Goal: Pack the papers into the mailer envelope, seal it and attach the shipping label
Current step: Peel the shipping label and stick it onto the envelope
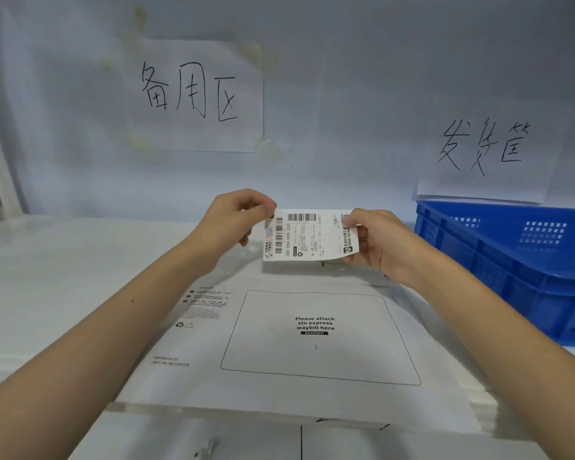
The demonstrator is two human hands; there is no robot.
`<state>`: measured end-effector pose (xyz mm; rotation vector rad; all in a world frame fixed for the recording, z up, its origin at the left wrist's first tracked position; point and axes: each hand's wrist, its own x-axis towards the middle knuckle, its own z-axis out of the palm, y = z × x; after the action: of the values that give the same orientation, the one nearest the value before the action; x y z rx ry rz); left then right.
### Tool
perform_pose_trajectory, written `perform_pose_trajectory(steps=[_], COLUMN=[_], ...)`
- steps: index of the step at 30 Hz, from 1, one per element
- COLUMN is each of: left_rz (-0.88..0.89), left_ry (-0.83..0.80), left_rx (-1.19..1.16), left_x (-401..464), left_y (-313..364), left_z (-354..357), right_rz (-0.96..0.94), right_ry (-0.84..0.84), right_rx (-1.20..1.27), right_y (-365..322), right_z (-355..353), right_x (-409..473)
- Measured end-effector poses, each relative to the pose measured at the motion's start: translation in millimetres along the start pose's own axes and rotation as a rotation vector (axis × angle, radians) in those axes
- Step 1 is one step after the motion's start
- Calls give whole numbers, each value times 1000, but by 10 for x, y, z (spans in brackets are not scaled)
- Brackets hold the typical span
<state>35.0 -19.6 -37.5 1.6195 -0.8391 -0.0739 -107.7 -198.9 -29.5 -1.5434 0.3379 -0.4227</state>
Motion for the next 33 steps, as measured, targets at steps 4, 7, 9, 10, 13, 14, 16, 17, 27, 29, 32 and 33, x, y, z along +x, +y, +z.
perform_pose_trajectory(steps=[4,7,9,10,13,14,16,17,27,29,32,33], left_rz=[-69,-105,-132,-145,-194,-215,-263,-288,-477,-498,-507,-503], left_ry=[-28,-70,-93,-106,-152,-168,-192,-199,-329,-389,-472,-497], left_rx=[-44,-63,-80,-91,-120,-121,-116,-113,-44,-25,29,51], left_x=[3,-1,2,5,25,31,38,38,21,8,0,-3], left_y=[0,-4,-4,-2,0,-3,-9,-13,-7,1,3,3], left_z=[-41,-61,-72,-77,-102,-113,-130,-136,-176,-185,-202,-207], right_rz=[32,49,64,71,80,83,96,107,244,269,291,297], right_ry=[-7,-27,-33,-31,-18,-18,-27,-33,-130,-165,-214,-227], right_rx=[32,15,-8,-28,-110,-134,-172,-191,-348,-389,-441,-451], right_y=[-5,-4,0,4,15,18,23,26,7,-14,-44,-53], right_z=[-13,-22,-35,-43,-69,-77,-92,-98,-205,-230,-240,-244], right_x=[-15,-14,-6,-2,12,19,29,33,51,35,-21,-34])
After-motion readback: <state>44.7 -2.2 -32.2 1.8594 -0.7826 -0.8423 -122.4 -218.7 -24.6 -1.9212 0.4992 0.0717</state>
